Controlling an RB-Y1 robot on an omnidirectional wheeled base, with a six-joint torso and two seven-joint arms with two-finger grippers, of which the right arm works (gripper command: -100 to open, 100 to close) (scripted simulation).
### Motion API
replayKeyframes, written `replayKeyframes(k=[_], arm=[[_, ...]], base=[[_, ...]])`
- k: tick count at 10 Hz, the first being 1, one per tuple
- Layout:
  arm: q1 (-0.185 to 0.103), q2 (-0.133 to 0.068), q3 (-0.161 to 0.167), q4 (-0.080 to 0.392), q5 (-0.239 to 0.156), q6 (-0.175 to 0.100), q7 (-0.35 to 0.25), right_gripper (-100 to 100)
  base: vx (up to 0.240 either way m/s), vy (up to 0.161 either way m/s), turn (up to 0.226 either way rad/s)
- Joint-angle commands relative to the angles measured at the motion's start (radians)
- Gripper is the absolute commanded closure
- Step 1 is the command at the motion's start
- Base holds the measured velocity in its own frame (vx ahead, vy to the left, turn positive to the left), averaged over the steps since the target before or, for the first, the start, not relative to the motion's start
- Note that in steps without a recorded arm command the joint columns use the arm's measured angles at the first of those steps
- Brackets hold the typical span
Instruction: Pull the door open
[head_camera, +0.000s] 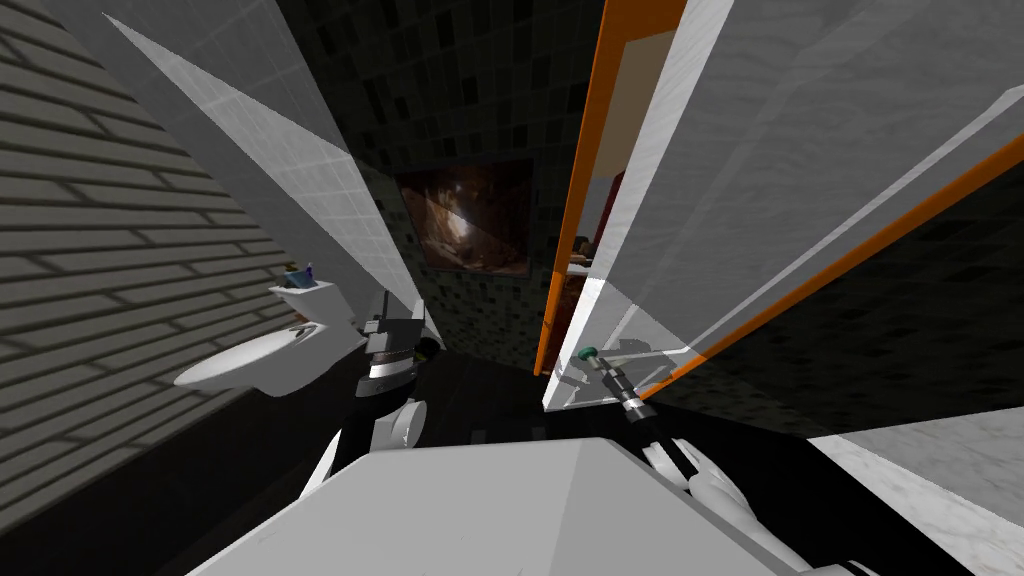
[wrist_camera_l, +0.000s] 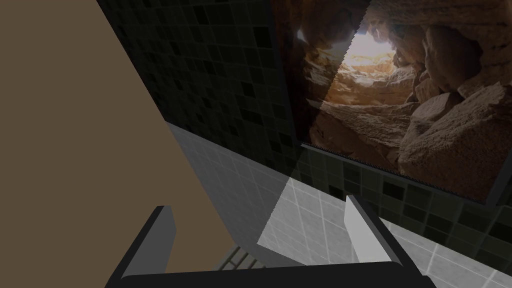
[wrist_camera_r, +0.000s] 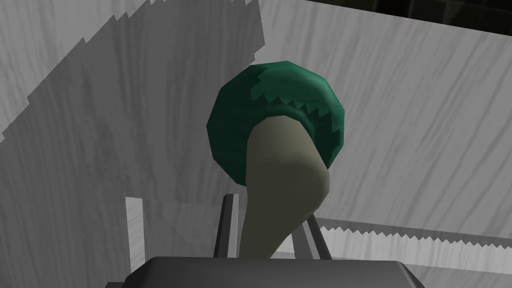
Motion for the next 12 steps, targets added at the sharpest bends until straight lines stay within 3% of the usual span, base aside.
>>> replayKeyframes(k=[1, 5, 6, 12], arm=[[0.008, -0.014, 0.003, 0.02, -0.001, -0.037, -0.009, 100], [0.038, -0.04, 0.013, 0.039, -0.001, -0.103, -0.03, 100], [0.032, -0.034, 0.014, 0.036, 0.0, -0.089, -0.028, 100], [0.057, -0.055, 0.029, 0.078, -0.003, -0.173, -0.042, 100]], base=[[-0.134, -0.051, 0.125], [-0.171, -0.067, 0.154], [-0.089, -0.028, 0.034], [-0.205, -0.089, 0.186]])
